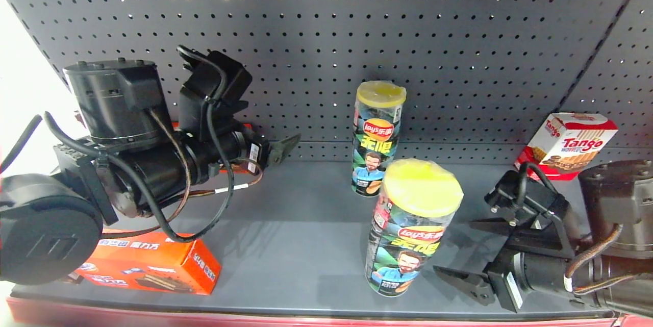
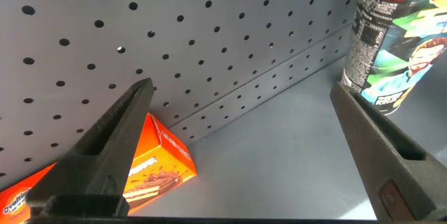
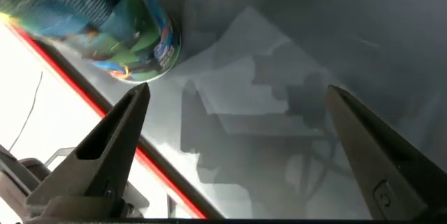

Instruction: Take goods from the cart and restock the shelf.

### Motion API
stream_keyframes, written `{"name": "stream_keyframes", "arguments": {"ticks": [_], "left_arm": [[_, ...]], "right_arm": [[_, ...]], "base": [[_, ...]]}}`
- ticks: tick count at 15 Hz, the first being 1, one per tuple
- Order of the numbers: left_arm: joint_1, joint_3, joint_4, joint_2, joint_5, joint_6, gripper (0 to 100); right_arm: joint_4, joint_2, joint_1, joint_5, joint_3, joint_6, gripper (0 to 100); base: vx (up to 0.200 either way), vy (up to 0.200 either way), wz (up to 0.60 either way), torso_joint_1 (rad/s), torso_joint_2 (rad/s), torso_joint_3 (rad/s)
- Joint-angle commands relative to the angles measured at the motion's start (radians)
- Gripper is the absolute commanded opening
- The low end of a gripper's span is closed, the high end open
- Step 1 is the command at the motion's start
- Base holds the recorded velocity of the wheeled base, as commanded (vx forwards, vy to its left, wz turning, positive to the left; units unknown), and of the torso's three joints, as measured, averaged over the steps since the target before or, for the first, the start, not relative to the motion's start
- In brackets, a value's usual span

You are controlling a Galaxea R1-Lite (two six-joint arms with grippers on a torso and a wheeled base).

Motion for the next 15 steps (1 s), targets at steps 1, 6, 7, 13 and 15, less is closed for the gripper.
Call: {"name": "stream_keyframes", "arguments": {"ticks": [1,6,7,13,15], "left_arm": [[0.0,0.0,-0.002,0.004,0.0,0.0,100],[0.002,0.0,-0.002,0.004,-0.003,0.0,100],[0.002,0.0,-0.002,0.004,-0.003,0.0,100],[0.002,0.0,-0.002,0.004,-0.003,0.0,100],[0.002,0.001,-0.004,0.004,-0.003,-0.001,100]], "right_arm": [[-0.001,0.024,0.001,0.0,-0.018,0.0,100],[-0.018,0.067,0.006,-0.001,-0.044,0.0,100],[-0.018,0.071,0.009,-0.001,-0.046,-0.002,100],[-0.02,0.091,0.03,-0.001,-0.075,-0.002,100],[-0.02,0.103,0.035,-0.001,-0.087,0.0,100]], "base": [[0.0,0.0,0.0,0.0,0.0,0.0],[0.0,0.0,0.0,0.0,0.0,0.0],[0.0,0.0,0.0,0.0,0.0,0.0],[0.0,0.0,0.0,0.0,0.0,0.0],[0.0,0.0,0.0,0.0,0.0,0.0]]}}
